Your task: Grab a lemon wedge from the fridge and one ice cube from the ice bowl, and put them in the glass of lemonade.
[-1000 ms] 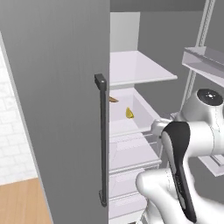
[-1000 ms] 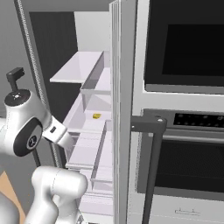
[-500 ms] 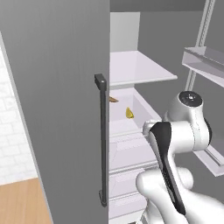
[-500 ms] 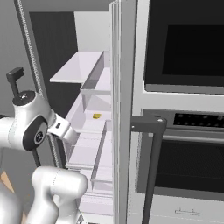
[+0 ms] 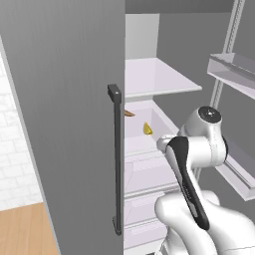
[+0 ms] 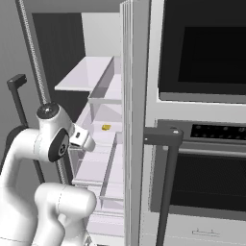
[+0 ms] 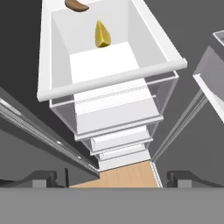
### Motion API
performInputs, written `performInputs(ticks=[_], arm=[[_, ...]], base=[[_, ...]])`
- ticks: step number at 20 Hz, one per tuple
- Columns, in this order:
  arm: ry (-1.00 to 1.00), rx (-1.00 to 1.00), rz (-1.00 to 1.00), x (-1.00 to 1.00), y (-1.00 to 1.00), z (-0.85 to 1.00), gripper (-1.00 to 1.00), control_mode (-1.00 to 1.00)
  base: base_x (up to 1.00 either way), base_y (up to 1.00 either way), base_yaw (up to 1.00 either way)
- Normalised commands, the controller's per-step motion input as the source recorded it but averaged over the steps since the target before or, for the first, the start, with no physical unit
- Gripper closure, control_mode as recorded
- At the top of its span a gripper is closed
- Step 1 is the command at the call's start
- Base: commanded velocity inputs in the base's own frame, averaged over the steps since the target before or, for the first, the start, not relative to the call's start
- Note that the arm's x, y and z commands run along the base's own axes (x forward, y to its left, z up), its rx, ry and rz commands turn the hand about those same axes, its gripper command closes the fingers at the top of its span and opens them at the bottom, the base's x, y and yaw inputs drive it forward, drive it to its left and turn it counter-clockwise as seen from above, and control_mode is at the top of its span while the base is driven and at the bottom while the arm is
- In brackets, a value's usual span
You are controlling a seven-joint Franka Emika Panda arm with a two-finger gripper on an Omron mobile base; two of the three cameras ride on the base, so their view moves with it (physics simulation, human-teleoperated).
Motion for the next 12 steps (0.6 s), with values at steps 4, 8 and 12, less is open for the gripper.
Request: performInputs(ticks=[4,8,12], arm=[[0.0,0.0,0.05,0.61,0.0,-0.24,-1.0,-1.0],[0.0,0.0,0.01,0.68,0.0,-0.22,-1.0,-1.0],[0.0,0.0,0.01,0.74,0.0,-0.17,-1.0,-1.0]], base=[[0.0,0.0,0.0],[0.0,0.0,0.0],[0.0,0.0,0.0]])
